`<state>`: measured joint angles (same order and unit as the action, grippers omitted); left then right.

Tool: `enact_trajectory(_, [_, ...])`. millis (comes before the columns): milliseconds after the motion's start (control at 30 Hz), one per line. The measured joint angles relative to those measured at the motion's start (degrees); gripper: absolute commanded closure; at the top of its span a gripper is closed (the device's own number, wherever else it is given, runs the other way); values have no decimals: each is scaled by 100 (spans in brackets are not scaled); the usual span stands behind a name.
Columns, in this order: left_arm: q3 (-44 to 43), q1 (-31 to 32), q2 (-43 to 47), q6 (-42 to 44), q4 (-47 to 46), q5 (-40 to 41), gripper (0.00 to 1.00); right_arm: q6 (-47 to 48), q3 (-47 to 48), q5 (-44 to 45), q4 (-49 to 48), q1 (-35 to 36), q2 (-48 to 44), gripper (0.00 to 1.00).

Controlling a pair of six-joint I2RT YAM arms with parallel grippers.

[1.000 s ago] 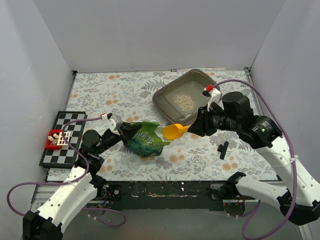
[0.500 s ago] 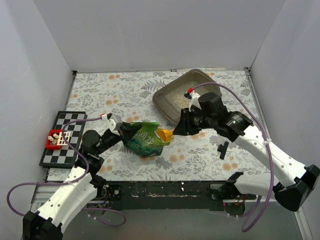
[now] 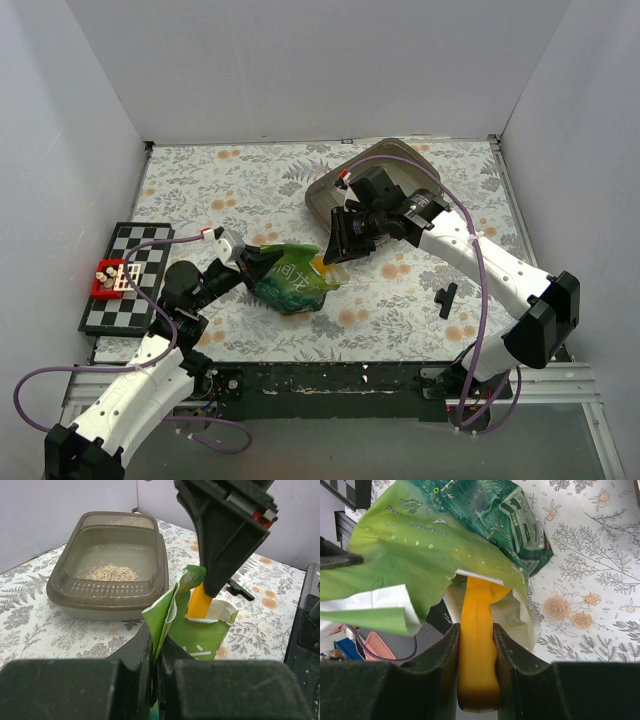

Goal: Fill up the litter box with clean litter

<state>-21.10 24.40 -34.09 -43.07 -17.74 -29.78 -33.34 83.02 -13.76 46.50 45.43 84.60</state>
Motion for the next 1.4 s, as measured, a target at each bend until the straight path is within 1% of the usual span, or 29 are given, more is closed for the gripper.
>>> enact_trajectory(133, [0,11,55,0,66,39,100,-199,-310,-146,-361,20,116,99])
enact_trajectory(233, [0,11,74,2,83,50,100,-455,-892,-369,-1058,17,46,99])
enact_trajectory(333, [0,13,83,2,90,70,100,-776,-1631,-616,-1961,-7,-155,99])
enact_trajectory(533, [0,39,81,2,107,57,100,-1451,-3405,-1027,-4234,-111,-723,99])
enact_trajectory(667, [0,70,79,0,120,-31,100,-1904,-4588,-1091,-5921,-125,-1082,99])
enact_trajectory(833, [0,87,59,0,133,-140,100,-2433,-5648,-1202,-7954,-190,-1023,99])
enact_trajectory(967, [0,96,22,-7,170,-245,100,-2802,-6094,-1322,-9331,-216,-601,99])
enact_trajectory(1100, [4,94,17,-4,192,-258,100,-3099,-6218,-1453,-10341,-229,-79,99])
enact_trajectory(1267, [7,83,4,2,214,-229,100,-3418,-6203,-1580,-11252,-229,570,99])
enact_trajectory(1400, [7,76,0,4,219,-205,100,-3602,-6166,-1604,-11678,-227,874,99])
